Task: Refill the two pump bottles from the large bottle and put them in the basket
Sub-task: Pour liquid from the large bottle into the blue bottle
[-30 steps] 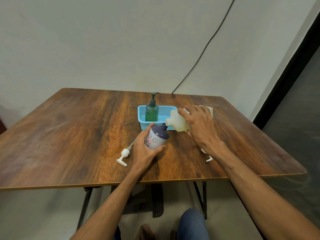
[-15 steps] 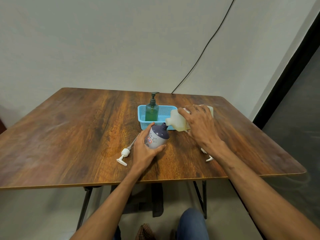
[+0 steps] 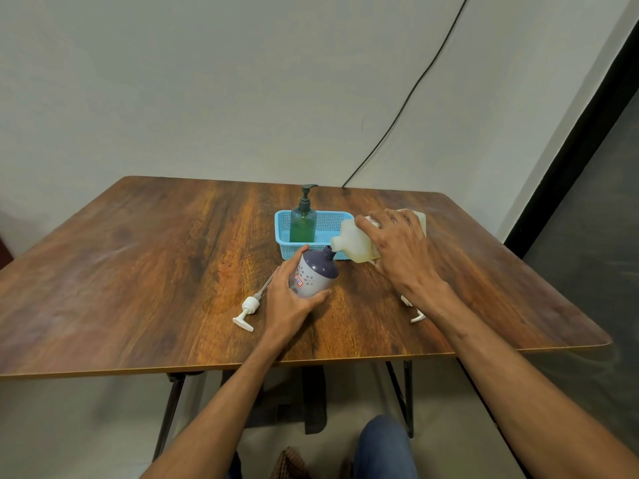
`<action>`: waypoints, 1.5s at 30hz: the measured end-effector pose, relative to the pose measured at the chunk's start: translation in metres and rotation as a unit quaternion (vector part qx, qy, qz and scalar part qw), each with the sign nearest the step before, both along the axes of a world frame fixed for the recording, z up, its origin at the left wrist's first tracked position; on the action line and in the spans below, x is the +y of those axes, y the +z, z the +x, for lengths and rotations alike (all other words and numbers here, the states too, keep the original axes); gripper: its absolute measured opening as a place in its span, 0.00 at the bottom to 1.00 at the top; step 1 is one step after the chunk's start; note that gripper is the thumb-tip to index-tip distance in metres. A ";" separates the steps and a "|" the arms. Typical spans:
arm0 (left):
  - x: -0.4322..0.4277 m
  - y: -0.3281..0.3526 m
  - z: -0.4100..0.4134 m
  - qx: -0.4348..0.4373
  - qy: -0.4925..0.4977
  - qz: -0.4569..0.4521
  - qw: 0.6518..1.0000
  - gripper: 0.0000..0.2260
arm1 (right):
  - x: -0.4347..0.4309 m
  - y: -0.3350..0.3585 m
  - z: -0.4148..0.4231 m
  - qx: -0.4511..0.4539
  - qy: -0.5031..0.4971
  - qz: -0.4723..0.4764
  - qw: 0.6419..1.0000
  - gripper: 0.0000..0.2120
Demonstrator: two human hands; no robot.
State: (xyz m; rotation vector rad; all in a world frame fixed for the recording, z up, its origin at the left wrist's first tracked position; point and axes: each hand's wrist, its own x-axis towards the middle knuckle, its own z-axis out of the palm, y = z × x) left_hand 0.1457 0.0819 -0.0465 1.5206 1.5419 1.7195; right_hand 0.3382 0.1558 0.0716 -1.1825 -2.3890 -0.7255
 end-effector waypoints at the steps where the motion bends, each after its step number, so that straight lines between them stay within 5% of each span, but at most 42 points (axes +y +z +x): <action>1: 0.000 0.000 0.000 -0.001 0.000 -0.001 1.000 0.41 | 0.000 0.000 0.000 0.001 0.000 0.001 1.000 0.39; 45: -0.003 0.002 0.000 0.002 0.000 0.000 1.000 0.41 | 0.001 0.000 0.000 0.002 0.007 0.011 1.000 0.37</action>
